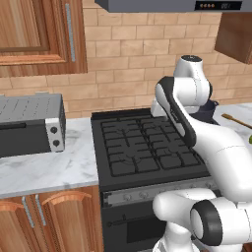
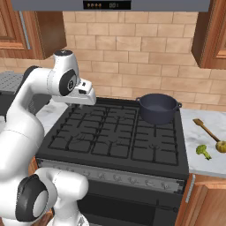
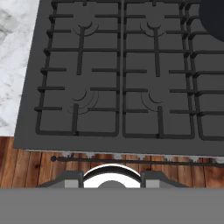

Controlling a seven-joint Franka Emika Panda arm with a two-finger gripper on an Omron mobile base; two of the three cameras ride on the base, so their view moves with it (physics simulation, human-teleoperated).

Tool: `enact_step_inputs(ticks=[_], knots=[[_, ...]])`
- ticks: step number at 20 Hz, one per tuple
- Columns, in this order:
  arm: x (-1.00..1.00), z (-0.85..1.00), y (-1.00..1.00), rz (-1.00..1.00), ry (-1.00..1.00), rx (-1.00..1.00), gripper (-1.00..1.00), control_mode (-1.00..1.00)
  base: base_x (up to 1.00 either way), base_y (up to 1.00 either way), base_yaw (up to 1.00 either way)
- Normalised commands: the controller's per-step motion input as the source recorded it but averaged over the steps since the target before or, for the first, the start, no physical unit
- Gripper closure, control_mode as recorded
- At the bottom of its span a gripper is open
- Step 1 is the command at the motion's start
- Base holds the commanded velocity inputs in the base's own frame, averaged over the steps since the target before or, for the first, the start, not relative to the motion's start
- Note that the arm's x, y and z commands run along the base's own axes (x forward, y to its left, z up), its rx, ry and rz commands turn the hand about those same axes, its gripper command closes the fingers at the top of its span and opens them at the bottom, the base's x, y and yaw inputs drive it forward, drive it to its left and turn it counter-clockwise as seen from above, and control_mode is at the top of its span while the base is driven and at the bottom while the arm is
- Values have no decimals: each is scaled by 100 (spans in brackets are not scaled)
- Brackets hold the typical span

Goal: Put the squash and broccoli in the pot. Retrieve the spatula and lightly stir the vegetables in the pot.

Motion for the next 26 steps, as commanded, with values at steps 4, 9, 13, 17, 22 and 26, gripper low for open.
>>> enact_step_inputs(ticks=[4,9,13,17,22,26], knots=[[0,0,0,0,0,0,-100,100,0,0,0],[0,0,0,0,0,0,-100,100,0,0,0],[0,0,0,0,0,0,-100,100,0,0,0],[0,0,0,0,0,0,-100,100,0,0,0],[0,0,0,0,0,0,-100,100,-1,-13,0],[0,0,0,0,0,0,-100,100,-3,-66,0]])
